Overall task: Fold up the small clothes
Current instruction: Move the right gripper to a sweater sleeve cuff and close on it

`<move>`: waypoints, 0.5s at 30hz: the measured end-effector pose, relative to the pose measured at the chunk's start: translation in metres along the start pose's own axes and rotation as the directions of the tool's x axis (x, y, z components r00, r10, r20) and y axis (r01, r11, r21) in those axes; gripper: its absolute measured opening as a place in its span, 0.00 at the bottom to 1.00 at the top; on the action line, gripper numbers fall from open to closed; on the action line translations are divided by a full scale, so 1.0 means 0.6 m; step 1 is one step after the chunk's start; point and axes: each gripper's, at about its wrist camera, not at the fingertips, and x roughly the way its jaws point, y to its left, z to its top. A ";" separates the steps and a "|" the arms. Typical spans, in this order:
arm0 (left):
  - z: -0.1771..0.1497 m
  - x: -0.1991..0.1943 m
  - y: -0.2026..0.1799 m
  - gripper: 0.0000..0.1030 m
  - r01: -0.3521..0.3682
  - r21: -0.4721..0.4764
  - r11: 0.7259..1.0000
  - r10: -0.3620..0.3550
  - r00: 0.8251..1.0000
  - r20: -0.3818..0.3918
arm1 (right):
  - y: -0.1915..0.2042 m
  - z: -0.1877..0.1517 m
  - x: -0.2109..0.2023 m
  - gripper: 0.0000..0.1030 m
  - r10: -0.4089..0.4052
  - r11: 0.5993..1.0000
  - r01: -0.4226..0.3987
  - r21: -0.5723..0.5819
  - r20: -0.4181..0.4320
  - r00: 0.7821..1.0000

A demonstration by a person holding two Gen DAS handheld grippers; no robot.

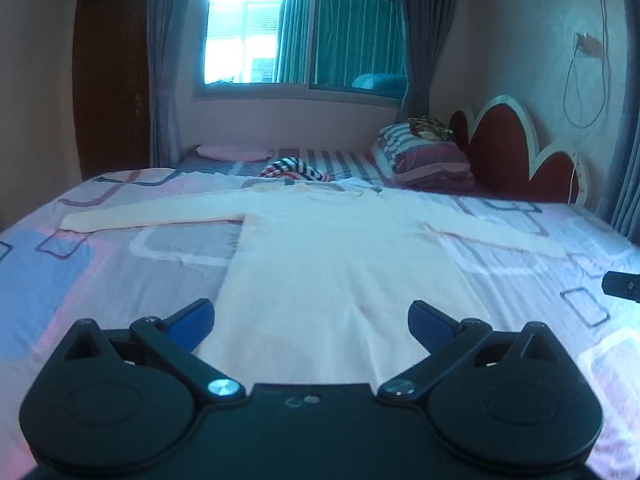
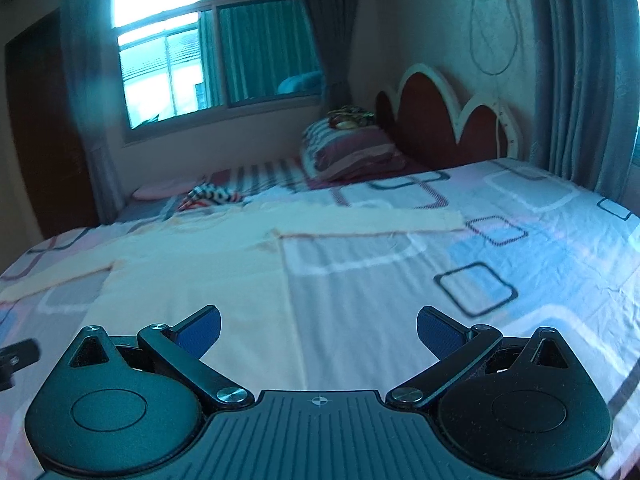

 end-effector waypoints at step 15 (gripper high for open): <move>0.107 0.214 0.030 0.91 -0.121 0.037 0.992 0.122 0.992 -0.017 | -0.091 0.122 0.251 0.99 -0.052 0.998 0.051 0.038 0.019 0.998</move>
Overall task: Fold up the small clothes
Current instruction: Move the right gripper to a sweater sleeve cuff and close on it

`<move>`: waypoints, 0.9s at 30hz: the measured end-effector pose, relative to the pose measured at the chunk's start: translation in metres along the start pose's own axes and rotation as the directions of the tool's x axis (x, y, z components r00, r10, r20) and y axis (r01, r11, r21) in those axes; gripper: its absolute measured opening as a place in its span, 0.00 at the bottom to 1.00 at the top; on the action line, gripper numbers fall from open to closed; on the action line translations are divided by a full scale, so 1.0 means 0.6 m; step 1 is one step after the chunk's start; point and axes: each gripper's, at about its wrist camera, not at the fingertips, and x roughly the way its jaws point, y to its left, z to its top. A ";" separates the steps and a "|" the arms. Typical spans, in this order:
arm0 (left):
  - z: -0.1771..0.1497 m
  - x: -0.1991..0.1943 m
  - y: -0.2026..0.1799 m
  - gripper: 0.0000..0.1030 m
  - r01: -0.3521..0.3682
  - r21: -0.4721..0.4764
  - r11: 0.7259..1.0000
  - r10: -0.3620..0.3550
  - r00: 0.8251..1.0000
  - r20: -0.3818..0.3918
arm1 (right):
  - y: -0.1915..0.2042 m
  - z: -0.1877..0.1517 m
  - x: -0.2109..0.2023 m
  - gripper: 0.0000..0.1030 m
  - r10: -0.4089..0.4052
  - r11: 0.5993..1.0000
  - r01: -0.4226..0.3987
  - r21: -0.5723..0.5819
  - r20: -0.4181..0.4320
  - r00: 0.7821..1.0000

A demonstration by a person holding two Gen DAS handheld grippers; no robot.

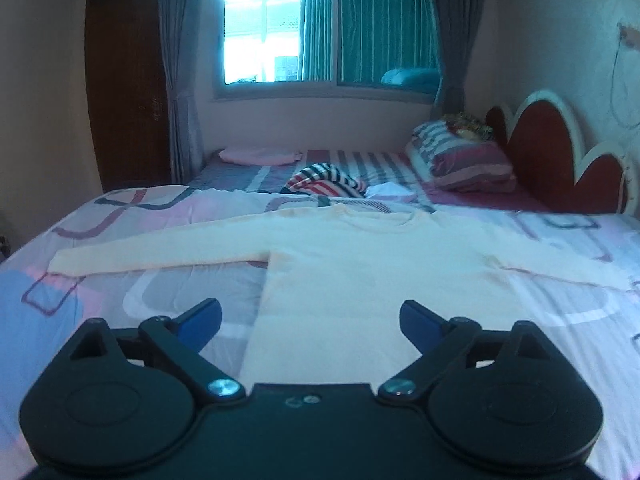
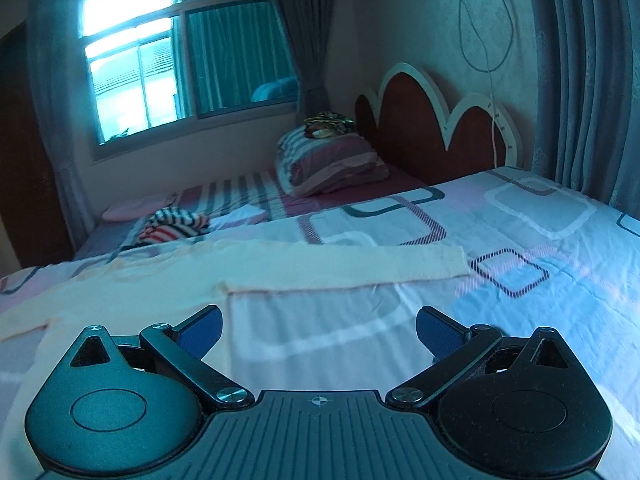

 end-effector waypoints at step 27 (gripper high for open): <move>0.024 0.278 -0.030 0.78 0.007 0.063 0.998 -0.001 0.996 -0.093 | -0.322 0.001 0.365 0.45 -0.141 0.868 0.170 0.467 -0.095 0.985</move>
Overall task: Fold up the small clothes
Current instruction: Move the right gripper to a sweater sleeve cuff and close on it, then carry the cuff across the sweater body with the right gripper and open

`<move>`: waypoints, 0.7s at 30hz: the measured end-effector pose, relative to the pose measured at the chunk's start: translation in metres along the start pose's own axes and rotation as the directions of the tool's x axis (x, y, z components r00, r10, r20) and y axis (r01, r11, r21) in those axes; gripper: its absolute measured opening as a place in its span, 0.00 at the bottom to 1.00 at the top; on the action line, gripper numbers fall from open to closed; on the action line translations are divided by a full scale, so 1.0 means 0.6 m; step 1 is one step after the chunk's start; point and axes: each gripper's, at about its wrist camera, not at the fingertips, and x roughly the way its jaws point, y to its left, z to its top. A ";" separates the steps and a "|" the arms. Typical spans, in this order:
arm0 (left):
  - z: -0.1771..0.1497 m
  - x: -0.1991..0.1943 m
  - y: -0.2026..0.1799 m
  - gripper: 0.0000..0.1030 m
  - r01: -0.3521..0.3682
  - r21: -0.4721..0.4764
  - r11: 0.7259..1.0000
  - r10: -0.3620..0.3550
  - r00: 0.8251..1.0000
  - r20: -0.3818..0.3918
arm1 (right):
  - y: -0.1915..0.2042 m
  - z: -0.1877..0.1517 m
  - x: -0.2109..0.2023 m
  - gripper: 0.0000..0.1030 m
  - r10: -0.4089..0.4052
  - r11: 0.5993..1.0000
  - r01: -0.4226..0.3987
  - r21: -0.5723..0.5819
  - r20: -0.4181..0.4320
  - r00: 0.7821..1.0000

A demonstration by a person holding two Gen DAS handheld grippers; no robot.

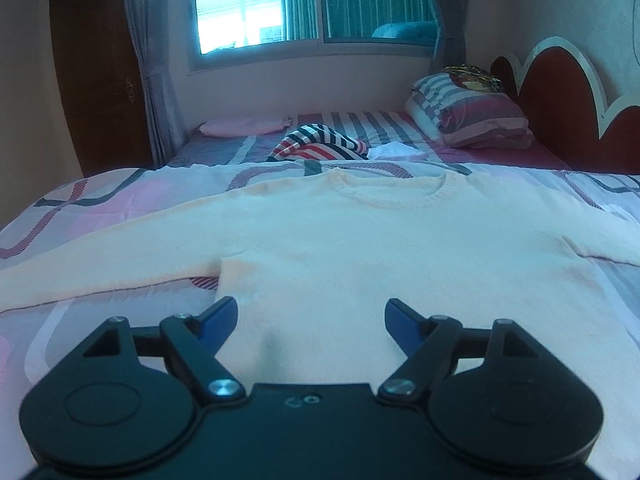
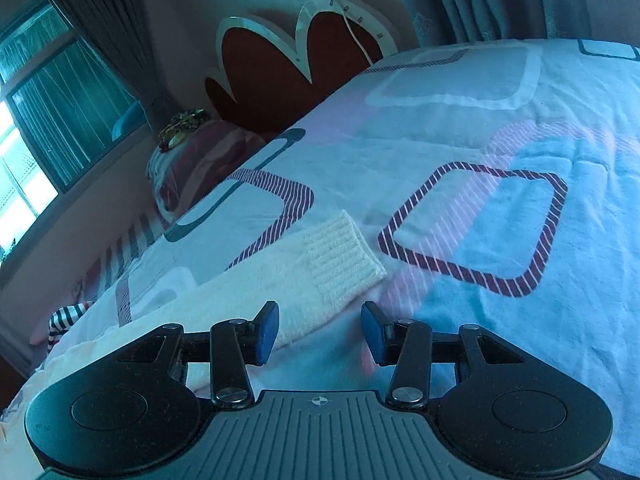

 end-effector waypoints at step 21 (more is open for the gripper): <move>0.023 0.046 0.119 0.93 -0.044 -0.011 0.999 0.043 0.994 -0.102 | 0.117 0.032 0.033 0.03 -0.037 0.962 0.055 -0.268 0.070 0.997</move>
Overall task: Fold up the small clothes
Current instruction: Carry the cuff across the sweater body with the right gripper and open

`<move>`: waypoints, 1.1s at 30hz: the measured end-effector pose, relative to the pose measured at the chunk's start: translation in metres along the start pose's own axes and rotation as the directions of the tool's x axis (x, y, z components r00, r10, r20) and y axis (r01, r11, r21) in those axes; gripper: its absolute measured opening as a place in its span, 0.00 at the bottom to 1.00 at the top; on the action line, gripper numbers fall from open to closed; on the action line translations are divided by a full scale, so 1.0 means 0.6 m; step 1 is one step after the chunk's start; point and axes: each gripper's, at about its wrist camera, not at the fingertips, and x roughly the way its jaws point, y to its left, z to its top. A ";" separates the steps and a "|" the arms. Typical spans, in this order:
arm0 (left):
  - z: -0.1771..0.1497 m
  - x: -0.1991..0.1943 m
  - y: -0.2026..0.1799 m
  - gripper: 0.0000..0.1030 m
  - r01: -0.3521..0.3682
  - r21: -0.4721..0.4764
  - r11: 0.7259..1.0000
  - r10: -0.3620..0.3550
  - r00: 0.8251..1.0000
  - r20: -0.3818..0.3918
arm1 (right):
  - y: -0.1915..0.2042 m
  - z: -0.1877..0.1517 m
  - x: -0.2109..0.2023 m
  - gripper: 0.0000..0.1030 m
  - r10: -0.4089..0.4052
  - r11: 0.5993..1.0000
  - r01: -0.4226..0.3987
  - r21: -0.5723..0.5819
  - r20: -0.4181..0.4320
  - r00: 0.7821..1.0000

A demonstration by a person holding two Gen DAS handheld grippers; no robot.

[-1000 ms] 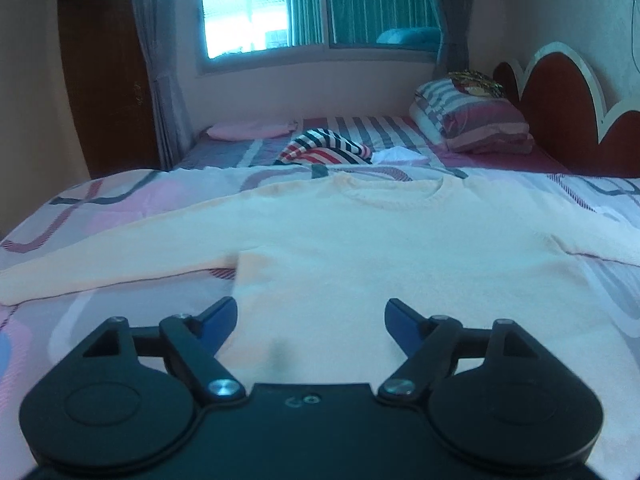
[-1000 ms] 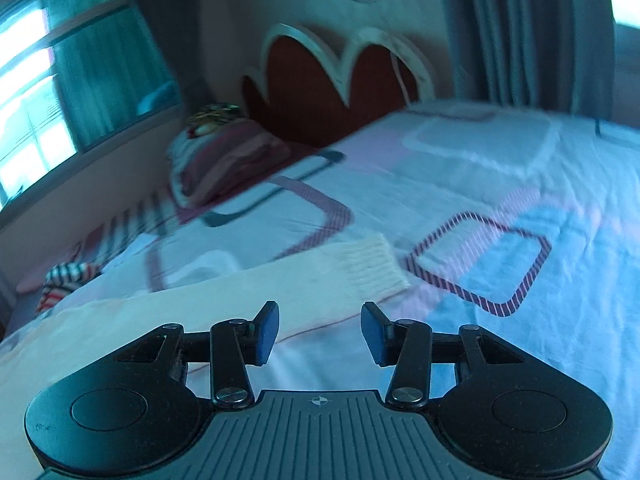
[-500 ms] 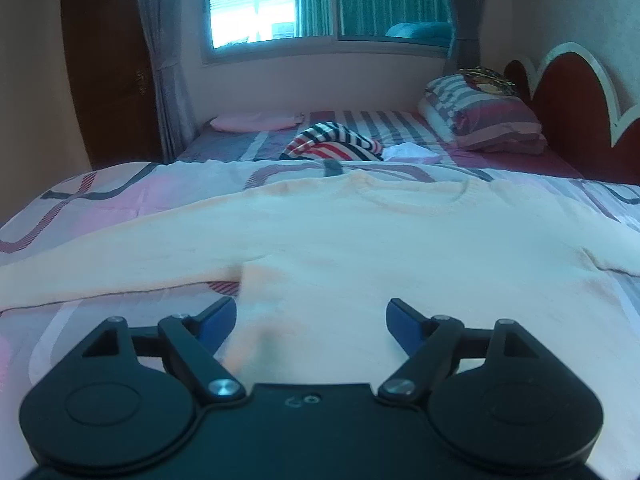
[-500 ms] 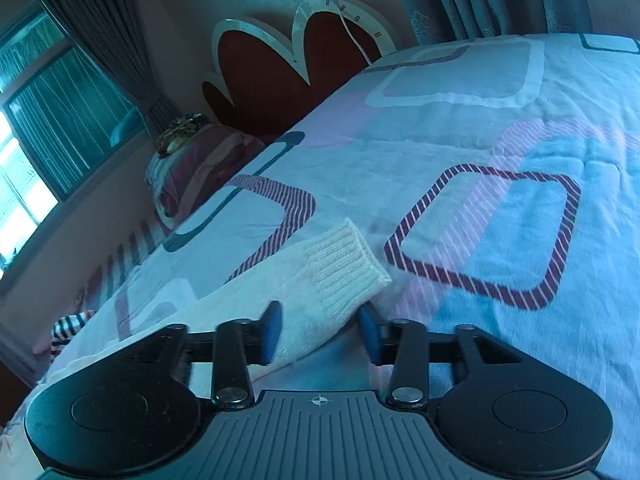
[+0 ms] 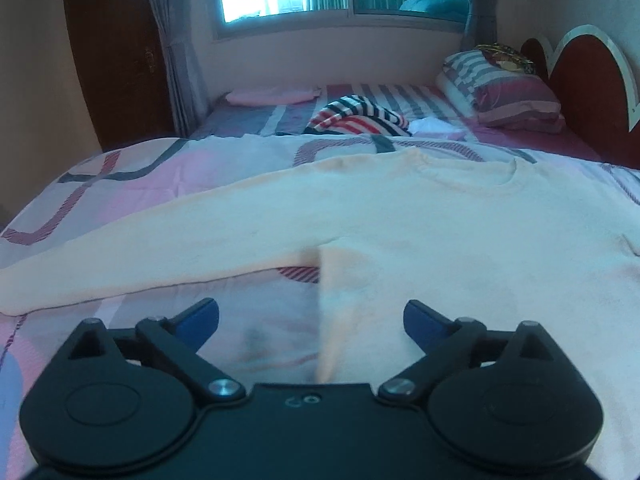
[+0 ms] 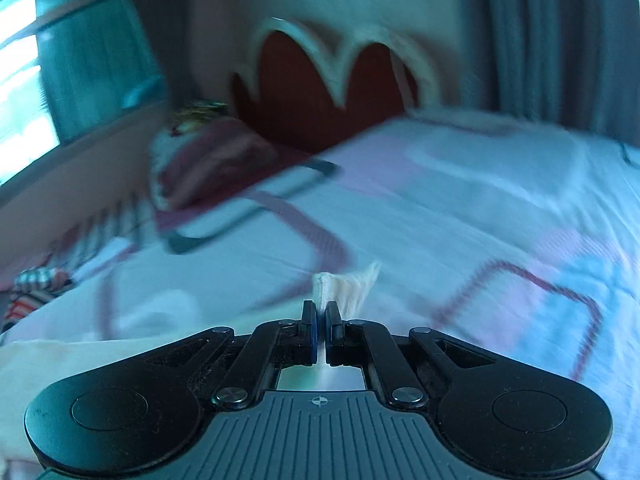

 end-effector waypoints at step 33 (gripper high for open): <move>-0.004 -0.010 0.065 0.69 0.051 -0.171 0.984 -0.047 0.998 0.029 | 0.660 -0.340 -0.125 0.47 0.634 0.557 -0.667 -0.496 -0.266 0.727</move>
